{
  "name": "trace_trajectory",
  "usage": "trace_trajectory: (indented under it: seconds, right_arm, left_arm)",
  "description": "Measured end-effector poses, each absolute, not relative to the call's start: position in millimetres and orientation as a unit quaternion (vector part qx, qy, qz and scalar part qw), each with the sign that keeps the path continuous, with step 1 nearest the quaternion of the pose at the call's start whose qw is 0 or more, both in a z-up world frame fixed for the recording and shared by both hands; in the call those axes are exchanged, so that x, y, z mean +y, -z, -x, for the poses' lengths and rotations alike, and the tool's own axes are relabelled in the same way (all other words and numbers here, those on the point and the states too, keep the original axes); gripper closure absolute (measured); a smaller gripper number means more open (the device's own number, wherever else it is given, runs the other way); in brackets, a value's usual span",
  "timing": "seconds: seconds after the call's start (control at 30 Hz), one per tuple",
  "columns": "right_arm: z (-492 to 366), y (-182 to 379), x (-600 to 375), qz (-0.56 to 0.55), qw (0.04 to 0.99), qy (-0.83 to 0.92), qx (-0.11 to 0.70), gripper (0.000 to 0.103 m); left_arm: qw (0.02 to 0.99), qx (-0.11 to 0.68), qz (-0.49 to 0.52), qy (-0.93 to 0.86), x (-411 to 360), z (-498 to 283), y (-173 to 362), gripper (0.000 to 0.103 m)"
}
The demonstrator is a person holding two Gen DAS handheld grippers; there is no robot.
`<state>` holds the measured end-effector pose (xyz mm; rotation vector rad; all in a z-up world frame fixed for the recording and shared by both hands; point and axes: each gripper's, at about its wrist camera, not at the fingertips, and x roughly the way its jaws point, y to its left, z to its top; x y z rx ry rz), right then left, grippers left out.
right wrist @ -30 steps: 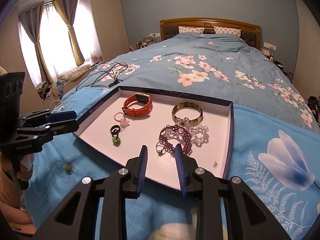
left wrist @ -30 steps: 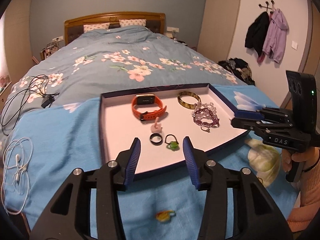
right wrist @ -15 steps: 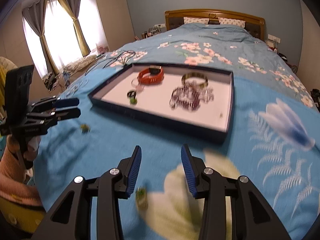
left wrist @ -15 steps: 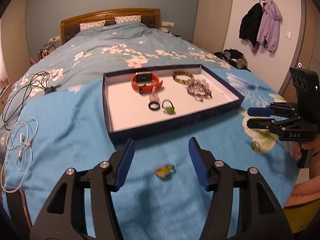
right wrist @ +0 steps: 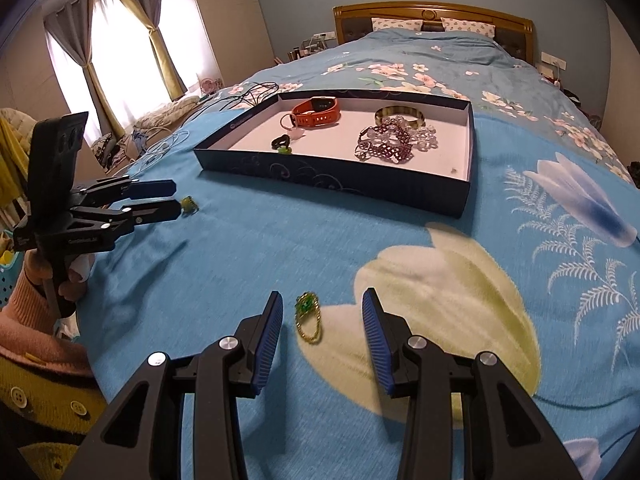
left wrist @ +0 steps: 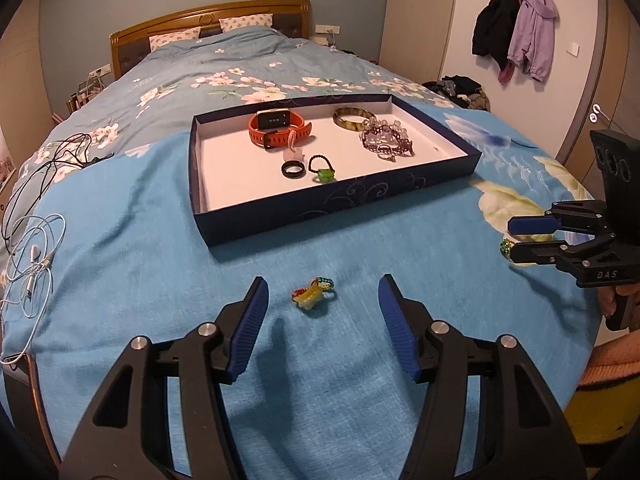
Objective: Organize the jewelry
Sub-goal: 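Move both grippers back from the box toward the remaining rings on the bedspread, then grasp the gold ring with green stone with right gripper while left gripper grasps the multicolour ring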
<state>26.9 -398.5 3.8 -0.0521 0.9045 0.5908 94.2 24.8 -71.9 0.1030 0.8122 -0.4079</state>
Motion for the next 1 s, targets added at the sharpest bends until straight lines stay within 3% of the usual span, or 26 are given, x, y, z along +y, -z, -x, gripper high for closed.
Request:
trace_trajectory:
  seconds: [0.3, 0.53, 0.73, 1.0]
  right_arm:
    - [-19, -2, -394, 0.042, 0.858, -0.281, 0.428, 0.066]
    - [-20, -2, -391, 0.049, 0.859, -0.281, 0.426, 0.078]
    - [-22, -1, -393, 0.046, 0.86, -0.278, 0.427, 0.096]
    - [-26, -4, -396, 0.041, 0.866, -0.271, 0.418, 0.102]
  left_arm:
    - [0.893, 0.403, -0.049, 0.196, 21, -99, 75, 0.048]
    - [0.889, 0.412, -0.049, 0.196, 19, -105, 78, 0.05]
    - [0.883, 0.426, -0.046, 0.192, 19, -110, 83, 0.059]
    - [0.881, 0.426, -0.043, 0.2, 16, -109, 84, 0.076]
